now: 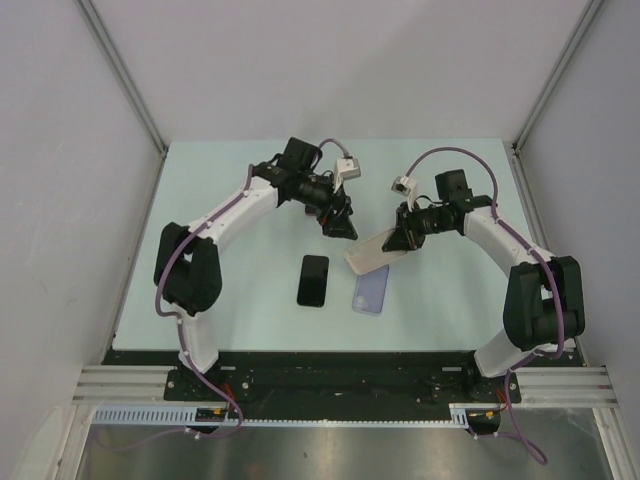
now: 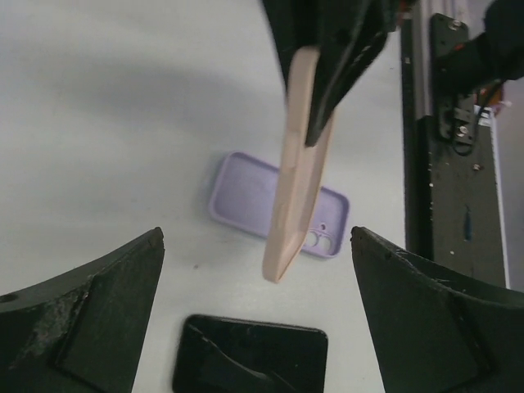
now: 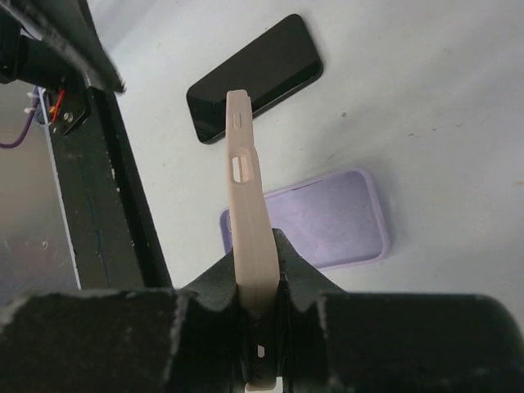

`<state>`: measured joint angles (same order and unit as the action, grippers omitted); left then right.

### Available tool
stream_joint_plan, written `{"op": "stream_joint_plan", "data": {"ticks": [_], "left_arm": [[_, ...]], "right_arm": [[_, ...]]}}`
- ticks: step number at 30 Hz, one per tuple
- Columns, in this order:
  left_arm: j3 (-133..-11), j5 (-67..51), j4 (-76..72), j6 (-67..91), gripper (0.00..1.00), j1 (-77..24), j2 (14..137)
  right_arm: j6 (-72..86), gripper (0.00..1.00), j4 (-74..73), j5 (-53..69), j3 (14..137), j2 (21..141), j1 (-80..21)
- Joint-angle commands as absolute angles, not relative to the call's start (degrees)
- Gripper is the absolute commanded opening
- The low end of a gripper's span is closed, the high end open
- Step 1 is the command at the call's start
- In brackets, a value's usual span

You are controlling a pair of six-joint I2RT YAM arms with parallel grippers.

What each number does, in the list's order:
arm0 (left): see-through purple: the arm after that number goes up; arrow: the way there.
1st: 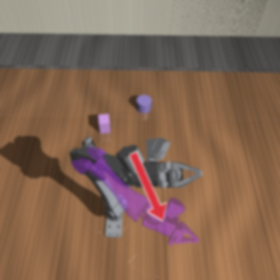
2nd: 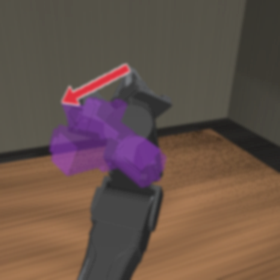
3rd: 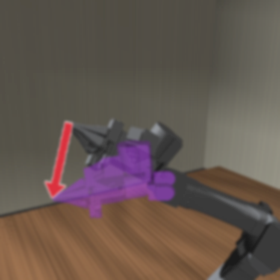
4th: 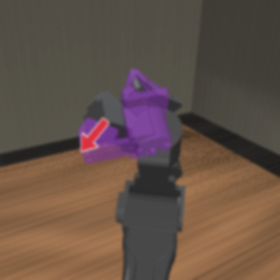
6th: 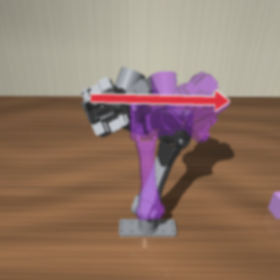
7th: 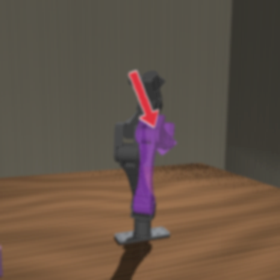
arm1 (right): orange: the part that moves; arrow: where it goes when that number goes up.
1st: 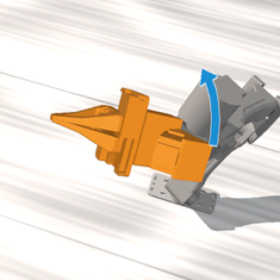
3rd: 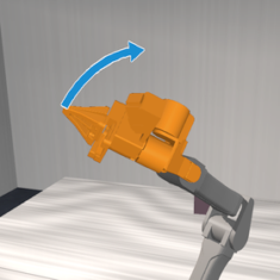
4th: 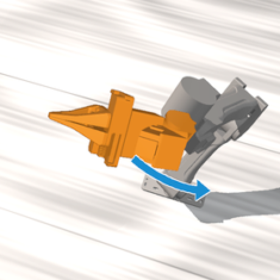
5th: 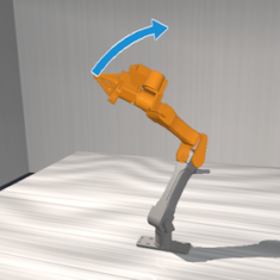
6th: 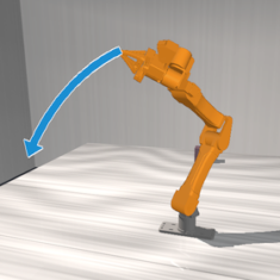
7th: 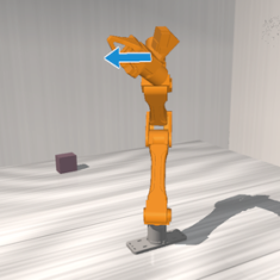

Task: Take the phone out of the phone case
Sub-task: Place the phone case at the center of the board.

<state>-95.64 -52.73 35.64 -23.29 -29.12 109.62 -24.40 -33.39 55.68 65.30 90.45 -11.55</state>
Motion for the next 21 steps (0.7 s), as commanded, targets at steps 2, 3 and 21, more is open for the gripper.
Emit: {"op": "stream_joint_plan", "data": {"ticks": [2,3,21], "left_arm": [[-93.3,-61.7,35.8,-30.8,0.95,-32.5,106.1],[-92.9,-62.0,35.9,-31.0,0.94,-32.9,106.2],[-90.4,-57.7,37.9,-33.5,0.65,-38.0,107.6]], "right_arm": [[-29.2,0.01,-37.4,61.0,68.0,90.5,-12.5],[-29.6,0.01,-37.9,61.3,68.0,90.5,-12.7],[-34.9,0.01,-44.6,59.4,68.7,92.2,-15.2]]}}
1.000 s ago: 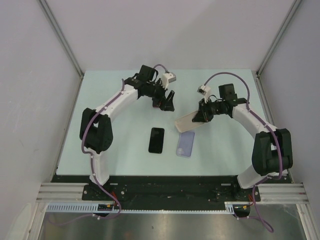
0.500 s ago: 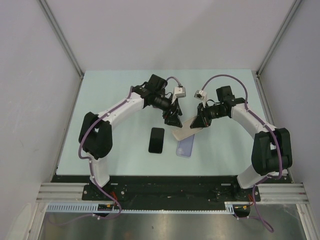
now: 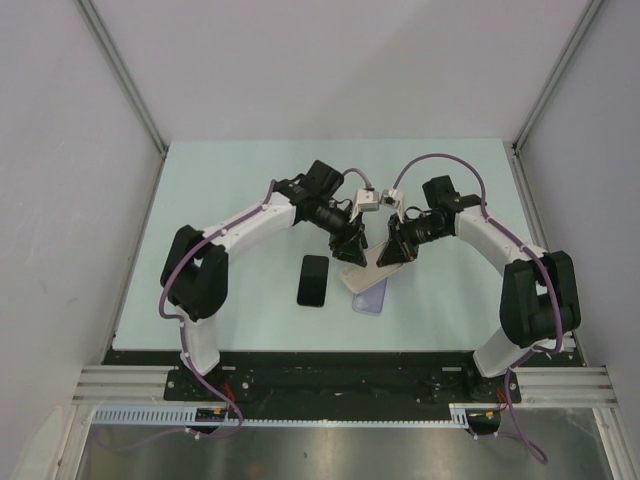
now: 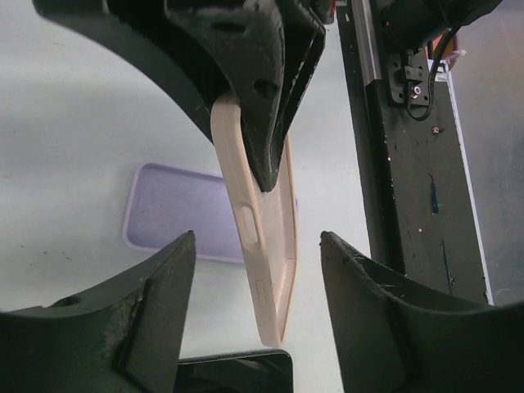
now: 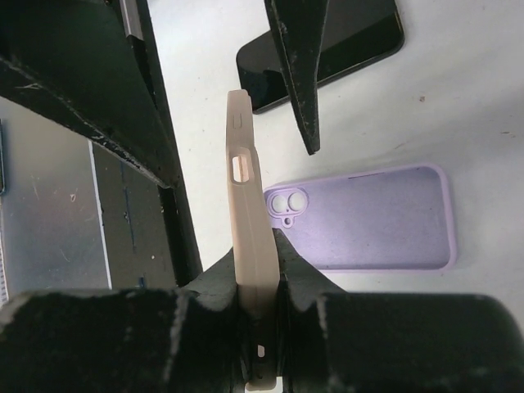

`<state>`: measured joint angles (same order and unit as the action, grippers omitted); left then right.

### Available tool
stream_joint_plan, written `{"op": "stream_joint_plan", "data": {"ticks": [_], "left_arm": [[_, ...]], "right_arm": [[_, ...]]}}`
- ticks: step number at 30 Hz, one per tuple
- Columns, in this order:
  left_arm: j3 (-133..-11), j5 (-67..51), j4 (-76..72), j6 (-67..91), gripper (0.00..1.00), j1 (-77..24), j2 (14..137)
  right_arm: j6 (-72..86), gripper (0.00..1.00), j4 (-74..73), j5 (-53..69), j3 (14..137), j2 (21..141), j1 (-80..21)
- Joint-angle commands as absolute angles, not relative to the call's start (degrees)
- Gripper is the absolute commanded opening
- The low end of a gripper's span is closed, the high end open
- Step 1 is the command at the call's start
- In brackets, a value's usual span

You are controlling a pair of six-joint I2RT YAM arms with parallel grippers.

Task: Take the phone out of the phone case
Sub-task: Place the phone case at the center of the board.

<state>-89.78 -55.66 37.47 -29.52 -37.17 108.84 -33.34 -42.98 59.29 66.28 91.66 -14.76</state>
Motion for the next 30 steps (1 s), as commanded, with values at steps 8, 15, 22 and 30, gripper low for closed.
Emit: {"op": "stream_joint_plan", "data": {"ticks": [8,15,22,30], "left_arm": [[-89.9,-57.0,38.2,-33.9,0.4,-38.6,107.8],[-90.4,-56.0,39.2,-34.5,0.12,-38.9,108.5],[-91.2,-55.4,39.8,-34.3,0.01,-39.2,109.3],[-97.1,-49.5,39.7,-26.4,0.0,-38.3,113.4]], "right_arm": [[-34.3,0.01,-44.0,59.2,68.8,91.8,-15.2],[-34.3,0.02,-43.9,59.1,68.8,91.3,-15.2],[-33.2,0.21,-42.5,58.4,68.8,90.4,-14.9],[-23.5,0.68,-35.2,55.1,68.8,86.1,-7.4]]}}
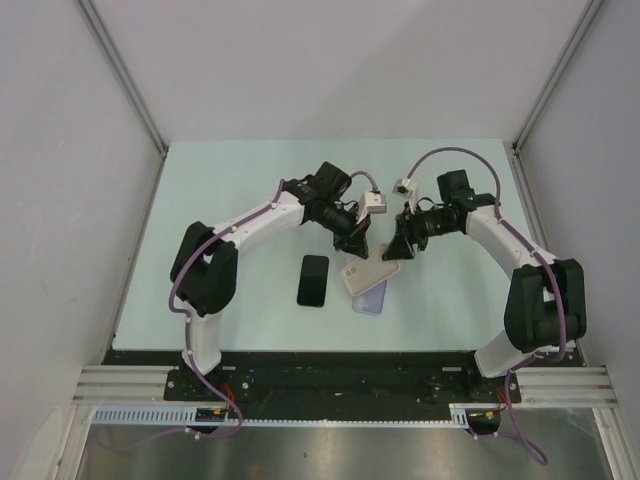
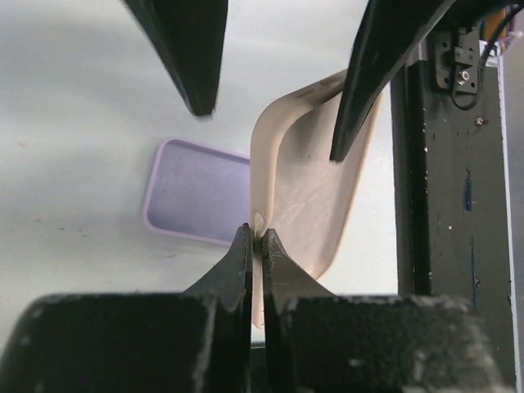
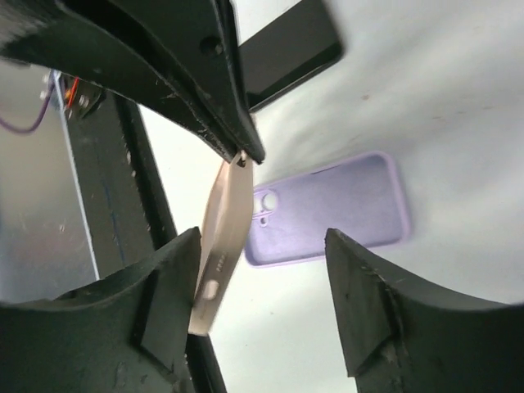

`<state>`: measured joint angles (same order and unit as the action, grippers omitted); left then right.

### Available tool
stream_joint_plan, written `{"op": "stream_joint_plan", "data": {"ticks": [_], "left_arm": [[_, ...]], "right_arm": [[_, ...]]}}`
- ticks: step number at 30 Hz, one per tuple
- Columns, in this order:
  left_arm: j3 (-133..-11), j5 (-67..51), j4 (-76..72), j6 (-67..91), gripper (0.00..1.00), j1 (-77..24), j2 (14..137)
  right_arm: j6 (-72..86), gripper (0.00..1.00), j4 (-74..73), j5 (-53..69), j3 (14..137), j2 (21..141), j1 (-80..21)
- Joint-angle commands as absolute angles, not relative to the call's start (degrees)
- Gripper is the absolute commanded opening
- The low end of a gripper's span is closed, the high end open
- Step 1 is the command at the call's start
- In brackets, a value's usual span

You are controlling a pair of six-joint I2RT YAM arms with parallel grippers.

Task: Take the phone out of the phone case
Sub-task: Place the phone case at the center of the board.

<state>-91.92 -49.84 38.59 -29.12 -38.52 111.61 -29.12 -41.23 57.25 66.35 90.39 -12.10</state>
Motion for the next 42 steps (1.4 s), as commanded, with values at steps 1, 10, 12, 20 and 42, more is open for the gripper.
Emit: {"op": "stream_joint_plan", "data": {"ticks": [1,10,12,20,42], "left_arm": [[-98.3,-49.0,39.7,-25.1,0.0,-38.1,114.0],[-118.0,-39.5,37.4,-7.7,0.0,-34.1,127.2],[-124.8,-37.3,37.0,-1.2,0.0,-32.6,130.9],[-128.7,-26.8,29.7,13.2,0.0,-30.5,139.2],[-133.2,-16.3,16.4,32.8,0.08,-28.4,149.2]], "right_arm": [[-22.6,0.72,-34.4,54.9,68.8,85.9,-6.3],[-14.1,0.81,-27.6,49.0,68.6,83.9,1.4],[-13.9,0.82,-27.0,47.4,68.5,84.3,1.4],[-11.4,0.81,-23.2,40.4,68.5,88.0,0.2],[-14.6,0.8,-10.4,25.2,68.6,97.9,-11.1]]}}
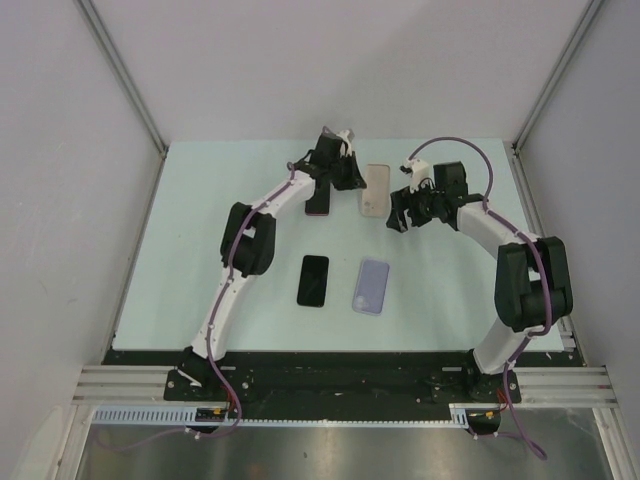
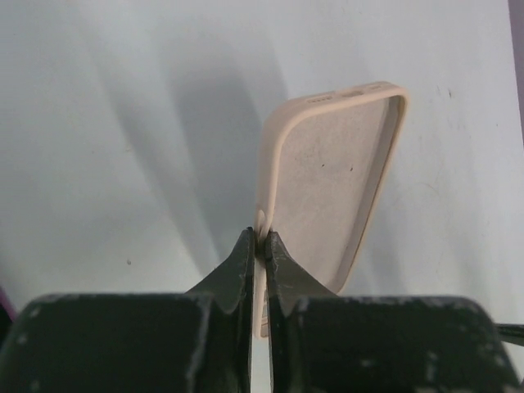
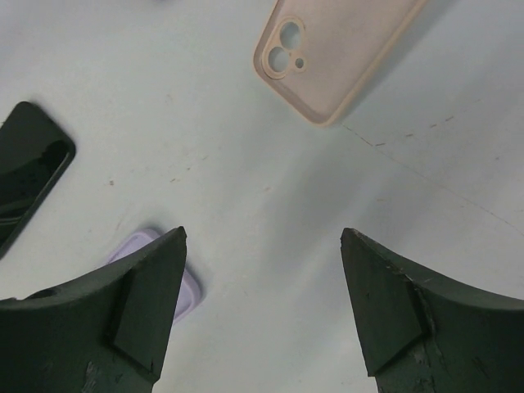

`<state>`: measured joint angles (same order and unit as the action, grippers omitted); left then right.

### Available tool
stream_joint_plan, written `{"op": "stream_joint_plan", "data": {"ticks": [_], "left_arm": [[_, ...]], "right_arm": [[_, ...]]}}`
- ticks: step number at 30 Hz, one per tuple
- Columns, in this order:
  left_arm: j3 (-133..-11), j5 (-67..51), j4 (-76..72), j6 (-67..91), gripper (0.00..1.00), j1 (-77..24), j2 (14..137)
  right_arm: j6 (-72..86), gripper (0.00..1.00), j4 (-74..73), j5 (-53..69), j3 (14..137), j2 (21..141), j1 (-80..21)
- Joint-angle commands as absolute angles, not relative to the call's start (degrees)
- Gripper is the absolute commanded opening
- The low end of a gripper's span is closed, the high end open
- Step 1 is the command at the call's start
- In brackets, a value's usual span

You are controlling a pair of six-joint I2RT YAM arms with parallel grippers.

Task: Take the phone out of the phone case
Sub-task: Place the phone case at the center of the board, then adjust the phone case at the center of the board.

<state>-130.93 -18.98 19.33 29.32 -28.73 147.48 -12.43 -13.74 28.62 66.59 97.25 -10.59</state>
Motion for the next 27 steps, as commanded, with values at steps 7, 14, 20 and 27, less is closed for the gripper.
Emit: {"op": "stream_joint_plan", "data": {"ticks": [7,14,20,27], "left_arm": [[-134.1,-13.8,15.9,33.4,0.15,-28.6,150.6],[-134.8,-12.9,15.9,33.4,0.36,-28.7,151.1],[-136.1,-14.7,15.8,33.0,1.0,-28.8,150.8],[-135.7,-19.7,15.8,33.0,1.0,-28.5,145.3]], "right_arm": [[-15.6,0.8,-9.1,23.1,68.6,98.8,-12.2],[-15.1,0.8,-9.6,23.8,68.6,98.6,-12.4],[-16.7,0.81,-12.6,24.3,68.6,98.1,-12.7],[-17.7,0.79,-20.8,25.8,68.5,97.4,-12.9]]}}
